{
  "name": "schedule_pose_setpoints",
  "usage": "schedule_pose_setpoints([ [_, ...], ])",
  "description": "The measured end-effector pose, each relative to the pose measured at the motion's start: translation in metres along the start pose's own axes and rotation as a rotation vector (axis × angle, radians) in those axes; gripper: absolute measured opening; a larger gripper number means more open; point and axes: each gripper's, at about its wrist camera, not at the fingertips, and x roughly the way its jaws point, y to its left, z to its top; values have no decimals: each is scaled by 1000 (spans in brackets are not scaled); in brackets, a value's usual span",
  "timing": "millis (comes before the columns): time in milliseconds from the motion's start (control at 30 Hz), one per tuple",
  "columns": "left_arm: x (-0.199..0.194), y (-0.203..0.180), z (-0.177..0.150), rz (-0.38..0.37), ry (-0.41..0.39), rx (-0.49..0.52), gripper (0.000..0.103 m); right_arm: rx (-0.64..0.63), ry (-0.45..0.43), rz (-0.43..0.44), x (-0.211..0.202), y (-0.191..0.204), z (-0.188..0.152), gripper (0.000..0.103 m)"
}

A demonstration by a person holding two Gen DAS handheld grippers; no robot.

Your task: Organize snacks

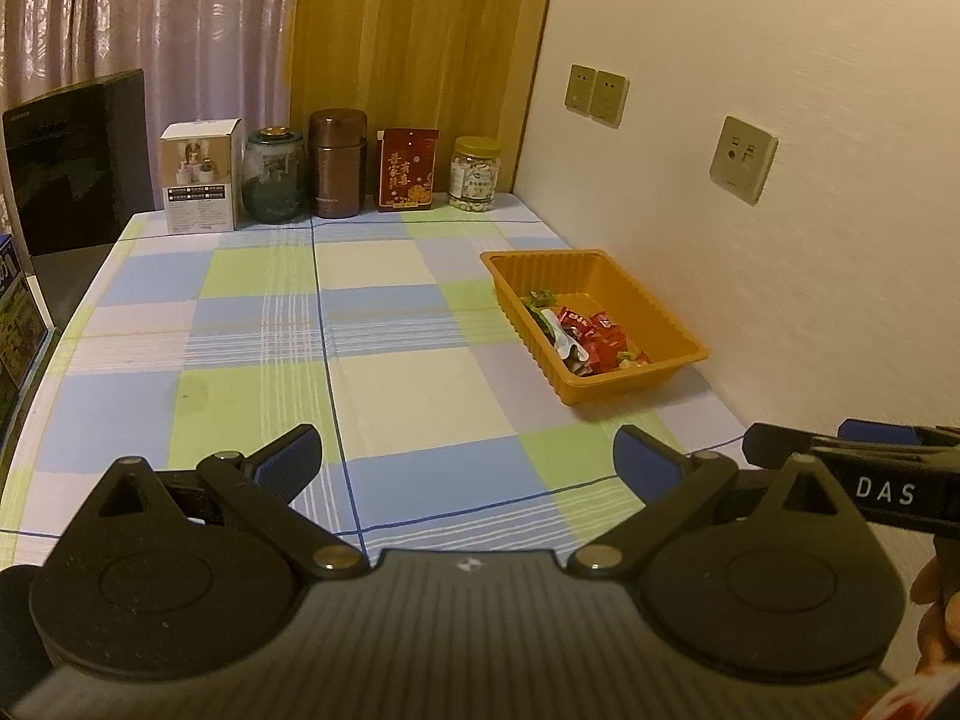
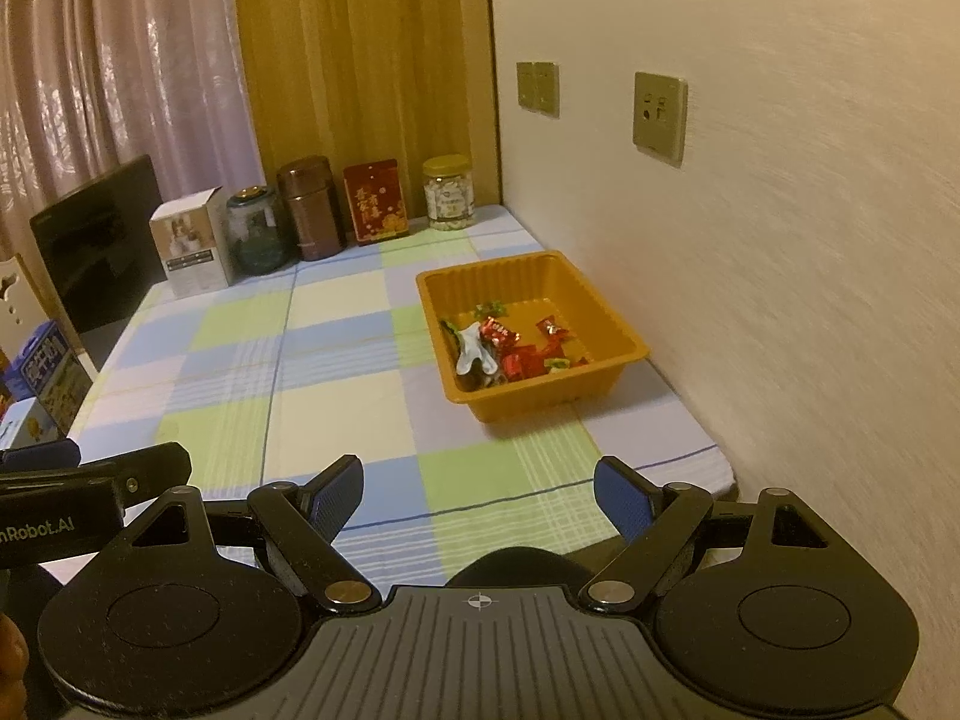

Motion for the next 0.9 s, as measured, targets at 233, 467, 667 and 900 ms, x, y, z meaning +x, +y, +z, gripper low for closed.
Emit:
schedule_pose_setpoints([
  [233, 1, -1, 0, 4, 1, 6, 103, 5, 3, 3, 1, -2, 0, 84],
  [467, 3, -2, 0, 13, 5, 7, 103, 6, 0, 4, 0, -1, 0, 84],
  [667, 4, -2, 1, 19, 5, 14, 103, 7, 0, 6, 0, -1, 0, 84],
  [900, 4, -1, 0, 19, 7, 15, 103, 7, 0, 7, 0, 1, 1, 84],
])
